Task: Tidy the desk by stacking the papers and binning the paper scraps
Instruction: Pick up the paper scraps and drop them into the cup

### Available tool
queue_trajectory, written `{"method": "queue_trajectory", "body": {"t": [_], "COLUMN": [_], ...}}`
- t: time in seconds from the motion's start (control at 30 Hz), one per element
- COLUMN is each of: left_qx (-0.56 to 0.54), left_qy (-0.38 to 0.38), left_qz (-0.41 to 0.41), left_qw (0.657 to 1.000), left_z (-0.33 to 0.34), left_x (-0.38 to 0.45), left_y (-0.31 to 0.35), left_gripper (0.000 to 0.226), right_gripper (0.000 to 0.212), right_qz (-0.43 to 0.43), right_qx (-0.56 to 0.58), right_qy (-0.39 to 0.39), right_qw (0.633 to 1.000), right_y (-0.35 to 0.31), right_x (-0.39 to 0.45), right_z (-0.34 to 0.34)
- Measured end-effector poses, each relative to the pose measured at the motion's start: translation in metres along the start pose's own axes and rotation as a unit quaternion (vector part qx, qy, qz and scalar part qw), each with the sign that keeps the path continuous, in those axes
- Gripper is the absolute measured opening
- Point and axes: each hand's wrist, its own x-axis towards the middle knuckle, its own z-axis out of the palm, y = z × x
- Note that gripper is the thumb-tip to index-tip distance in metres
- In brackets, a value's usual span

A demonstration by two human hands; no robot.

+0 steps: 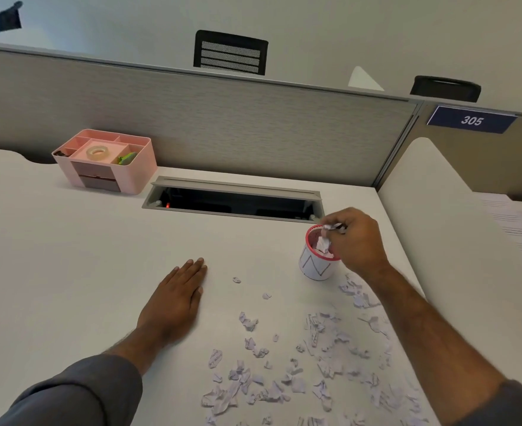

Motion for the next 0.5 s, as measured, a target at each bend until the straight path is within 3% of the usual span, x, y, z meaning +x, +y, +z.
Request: {"method": "queue_trajectory", "body": {"t": [0.1,0.3,0.5], "left_qx": [-0.001,-0.002,0.008], "left_qy": [0.0,-0.002,-0.006], "left_qz": [0.001,0.0,0.003], "left_qw": [1.0,1.0,1.0], "left_z": [0.0,0.0,-0.001], "left_x": [0.0,0.0,0.001], "left_y": [0.0,0.0,0.001], "left_gripper": [0.061,0.061,0.068], "right_gripper": [0.018,0.03,0.025], "right_qz": [-0.019,0.038,0.002], "right_qx": [-0.031,-0.098,-0.074], "right_qy": [0.01,-0.097,0.01], "right_qw": [0.999,0.99,0.997], "right_y": [0.005,0.019,0.018], "right_x": [0.011,0.016,0.008], "right_z": [0.002,0.01,0.006]}}
